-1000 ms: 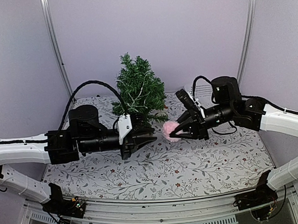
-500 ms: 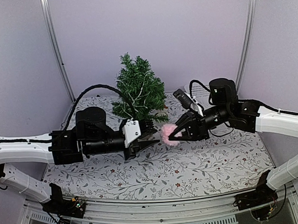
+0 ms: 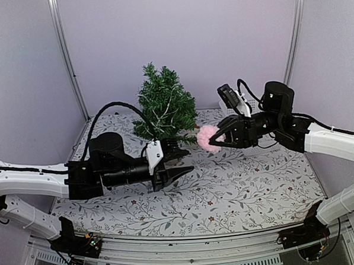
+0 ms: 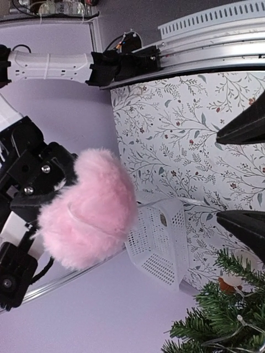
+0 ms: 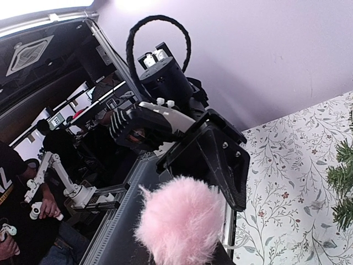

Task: Decorate the small christmas tree

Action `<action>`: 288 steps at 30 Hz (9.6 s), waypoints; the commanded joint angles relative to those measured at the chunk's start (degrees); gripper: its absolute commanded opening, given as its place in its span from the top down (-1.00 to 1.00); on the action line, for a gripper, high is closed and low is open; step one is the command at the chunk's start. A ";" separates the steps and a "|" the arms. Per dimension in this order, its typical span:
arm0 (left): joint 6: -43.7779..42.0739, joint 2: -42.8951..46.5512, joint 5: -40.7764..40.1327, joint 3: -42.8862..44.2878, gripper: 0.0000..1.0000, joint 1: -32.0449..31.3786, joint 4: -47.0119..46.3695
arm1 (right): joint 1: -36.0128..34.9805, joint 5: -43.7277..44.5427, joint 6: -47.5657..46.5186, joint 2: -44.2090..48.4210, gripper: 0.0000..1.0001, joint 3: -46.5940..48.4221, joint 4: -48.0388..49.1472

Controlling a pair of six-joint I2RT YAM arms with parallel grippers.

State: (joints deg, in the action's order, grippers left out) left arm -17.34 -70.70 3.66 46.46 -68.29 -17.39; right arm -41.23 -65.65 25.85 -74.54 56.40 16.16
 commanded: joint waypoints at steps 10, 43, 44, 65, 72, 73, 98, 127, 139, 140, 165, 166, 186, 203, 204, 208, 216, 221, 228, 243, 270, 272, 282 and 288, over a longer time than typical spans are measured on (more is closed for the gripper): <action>2.29 -6.14 -2.27 3.44 0.13 0.93 -8.41 | 0.01 -3.89 4.63 1.06 1.00 0.56 6.01; 8.03 2.01 -2.48 -1.08 1.00 4.39 -2.02 | 3.17 1.00 1.23 4.14 0.94 -3.75 0.84; 8.21 2.31 -2.55 -1.06 1.00 4.49 -1.58 | 3.20 1.35 0.73 4.05 0.92 -3.71 0.31; 18.74 2.76 -10.05 -0.25 1.00 8.21 8.87 | 2.77 19.68 -10.95 -7.08 1.00 3.02 -13.47; 27.04 3.31 -20.62 -0.16 1.00 9.83 12.13 | 2.22 25.46 -11.63 -15.09 1.00 10.74 -16.16; 28.10 3.14 -22.05 0.12 1.00 10.30 13.21 | 2.14 26.04 -11.46 -15.88 1.00 11.31 -16.16; 31.43 -3.25 -15.86 -0.48 1.00 11.23 23.56 | -1.11 30.74 -12.06 -24.57 1.00 15.23 -19.63; 34.46 -18.30 -11.65 27.71 1.00 9.04 34.15 | -1.53 31.54 -12.22 -25.82 1.00 15.40 -19.58; 37.36 -15.54 -10.12 27.67 1.00 13.31 37.59 | -1.48 32.28 -12.75 -26.00 1.00 15.49 -20.03; 37.50 -15.07 -10.27 27.25 1.00 13.53 37.60 | -1.50 32.33 -12.75 -26.00 1.00 15.49 -20.11; 42.68 -7.34 -14.74 15.68 1.00 16.42 38.28 | -1.49 34.27 -13.14 -26.97 1.00 16.35 -21.61; 42.70 -7.09 -14.66 15.34 1.00 16.50 38.05 | -1.46 34.27 -13.18 -27.01 1.00 16.37 -21.69; 43.77 -5.95 -14.62 10.64 1.00 17.97 38.92 | -0.53 32.42 -14.31 -26.56 1.00 14.55 -22.83; 39.29 -4.41 0.12 6.83 0.78 18.22 24.62 | -0.08 28.71 -15.03 -21.90 -0.17 13.69 -21.12; 39.39 -3.86 0.23 6.42 0.69 18.46 24.36 | 0.25 28.81 -14.81 -21.46 -0.23 13.40 -21.43; 39.68 -0.29 0.46 3.77 0.16 19.38 23.41 | 1.65 28.52 -13.81 -18.64 -0.44 11.37 -21.57; 44.09 8.45 4.69 -2.76 -0.42 27.77 19.27 | 12.27 28.88 -9.92 -13.81 -0.48 8.91 -21.34; 45.80 10.13 5.61 -3.62 -0.56 34.36 18.35 | 24.05 36.13 -9.50 -14.20 -0.41 13.55 -29.84; 45.51 5.85 5.84 -1.63 -0.58 37.18 18.36 | 32.36 54.48 -19.37 -25.03 -0.26 26.03 -51.43; 44.70 -3.77 10.04 1.40 -0.58 38.89 12.40 | 34.69 80.07 -23.99 -42.17 -0.20 34.61 -70.44; 41.52 -7.00 13.12 3.86 -0.56 40.16 12.56 | 33.54 80.86 -24.70 -45.88 0.91 41.56 -70.67; 41.52 -6.47 13.04 3.50 -0.56 40.24 12.40 | 32.94 80.67 -24.67 -44.21 1.00 42.55 -70.90; 42.03 -2.76 11.58 1.06 -0.56 40.24 11.62 | 32.09 67.34 -24.53 -33.50 1.00 40.68 -66.75; 42.35 -0.20 10.91 -0.48 -0.56 40.16 11.78 | 31.92 63.81 -23.61 -26.59 1.00 34.28 -61.55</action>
State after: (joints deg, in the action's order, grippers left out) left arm 25.10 -72.79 15.40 47.07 -28.80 -4.47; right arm -8.99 0.99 1.43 -104.88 94.87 -49.15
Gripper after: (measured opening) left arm 0.782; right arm 0.011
